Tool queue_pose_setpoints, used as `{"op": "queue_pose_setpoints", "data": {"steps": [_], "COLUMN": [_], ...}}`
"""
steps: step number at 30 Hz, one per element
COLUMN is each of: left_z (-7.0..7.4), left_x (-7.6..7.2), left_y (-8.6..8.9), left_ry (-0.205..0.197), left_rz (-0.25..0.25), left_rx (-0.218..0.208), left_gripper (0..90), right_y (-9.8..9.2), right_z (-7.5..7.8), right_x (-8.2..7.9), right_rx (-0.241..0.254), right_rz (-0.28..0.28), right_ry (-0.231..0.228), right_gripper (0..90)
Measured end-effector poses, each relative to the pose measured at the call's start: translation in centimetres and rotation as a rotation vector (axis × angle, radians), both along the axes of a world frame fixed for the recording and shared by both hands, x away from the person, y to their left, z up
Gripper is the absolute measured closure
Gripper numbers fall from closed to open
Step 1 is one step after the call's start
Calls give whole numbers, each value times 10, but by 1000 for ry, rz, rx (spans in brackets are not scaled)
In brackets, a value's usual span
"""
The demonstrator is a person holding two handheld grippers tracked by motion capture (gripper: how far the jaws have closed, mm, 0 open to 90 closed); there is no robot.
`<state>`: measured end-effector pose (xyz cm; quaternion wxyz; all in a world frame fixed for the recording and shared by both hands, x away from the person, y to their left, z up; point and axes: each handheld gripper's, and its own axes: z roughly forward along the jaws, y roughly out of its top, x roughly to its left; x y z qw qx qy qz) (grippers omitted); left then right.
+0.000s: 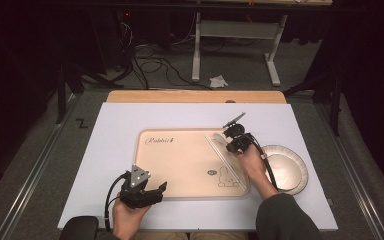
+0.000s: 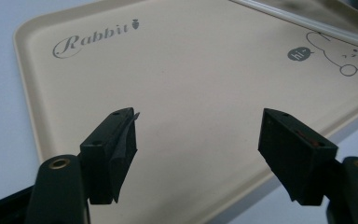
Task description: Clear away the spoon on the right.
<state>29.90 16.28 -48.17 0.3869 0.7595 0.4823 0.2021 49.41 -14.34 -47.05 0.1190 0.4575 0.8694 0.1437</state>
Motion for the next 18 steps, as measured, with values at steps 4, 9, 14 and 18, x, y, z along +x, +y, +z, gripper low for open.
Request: {"op": "queue_pose_setpoints", "data": {"steps": [4,9,14,18], "left_z": [0,0,0,0], "left_x": [-1,-2,-2,-2], "left_y": [2,1,1,1], "left_ry": [-2,-5,-5,-5], "left_rz": [10,8,7,6], "left_rx": [-1,-1,-2,-2], "left_gripper": [280,280,280,281], "right_y": [1,0,0,-1], "right_z": [-4,-7,-7,-7], "right_x": [2,3,3,3], "right_rx": [-14,-20,-42,-61], "right_rz": [0,1,-6,-10], "right_ry": [15,33,33,20], "right_gripper": [850,813,740,698]}}
